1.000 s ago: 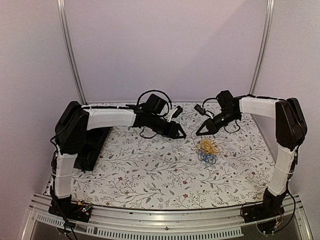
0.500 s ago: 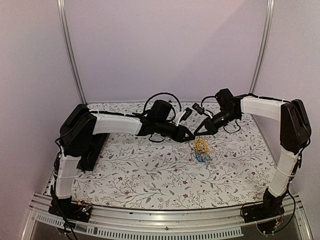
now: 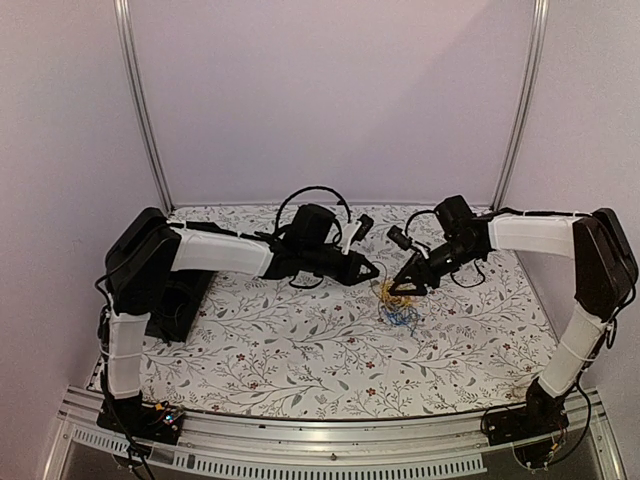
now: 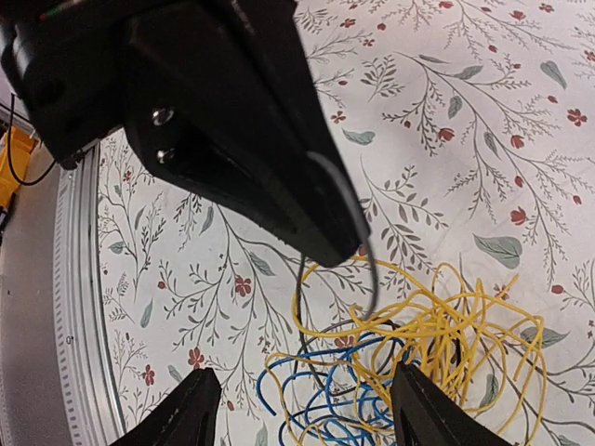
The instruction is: Untangle the cables
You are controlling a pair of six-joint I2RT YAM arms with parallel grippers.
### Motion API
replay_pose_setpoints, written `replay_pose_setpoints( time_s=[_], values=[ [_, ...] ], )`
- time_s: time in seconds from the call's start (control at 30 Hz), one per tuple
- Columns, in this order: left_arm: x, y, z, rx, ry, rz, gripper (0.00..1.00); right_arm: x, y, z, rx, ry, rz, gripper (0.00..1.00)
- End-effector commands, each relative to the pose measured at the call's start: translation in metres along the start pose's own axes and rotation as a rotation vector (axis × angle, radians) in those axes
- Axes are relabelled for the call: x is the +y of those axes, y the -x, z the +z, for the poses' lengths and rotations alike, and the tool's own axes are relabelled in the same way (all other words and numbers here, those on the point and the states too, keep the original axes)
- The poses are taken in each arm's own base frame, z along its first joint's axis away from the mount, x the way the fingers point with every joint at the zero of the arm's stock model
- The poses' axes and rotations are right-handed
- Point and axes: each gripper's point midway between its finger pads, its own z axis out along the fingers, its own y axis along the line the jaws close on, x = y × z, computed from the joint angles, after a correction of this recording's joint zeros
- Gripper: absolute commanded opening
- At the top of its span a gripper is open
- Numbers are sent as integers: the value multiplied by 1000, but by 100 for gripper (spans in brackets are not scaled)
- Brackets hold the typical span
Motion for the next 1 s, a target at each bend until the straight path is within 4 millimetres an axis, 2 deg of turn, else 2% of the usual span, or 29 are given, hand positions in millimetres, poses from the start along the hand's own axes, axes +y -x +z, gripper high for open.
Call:
replay_pose_setpoints(
  time_s=[0.0, 0.1, 0.2, 0.33, 0.53, 0.7, 0.8, 0.97],
  values=[
    [-13, 22, -9, -71, -11, 8, 0, 13, 21, 16, -71, -69, -221, 69],
    [-11, 20, -9, -66, -7, -2, 0, 11, 17, 36, -63, -79, -229, 71],
    [-11, 18, -12, -66, 0, -8, 0, -4, 14, 49, -71, -119, -177, 68],
    [-12, 18, -22, -82, 17, -13, 0, -30, 3, 58, -63, -217, -90, 53],
    [-13, 13, -40, -94, 45, -27, 0, -48, -16, 69, -22, -268, 0, 39],
    [-19, 23, -64, -108, 87, 4, 0, -66, -29, 73, 6, -346, 87, 26],
    [-28, 47, -93, -154, 143, 63, 0, -84, -42, 71, 31, -442, 157, 22],
    [-64, 123, -172, -350, 240, 203, 0, -95, -55, 67, 41, -473, 253, 20]
  ],
)
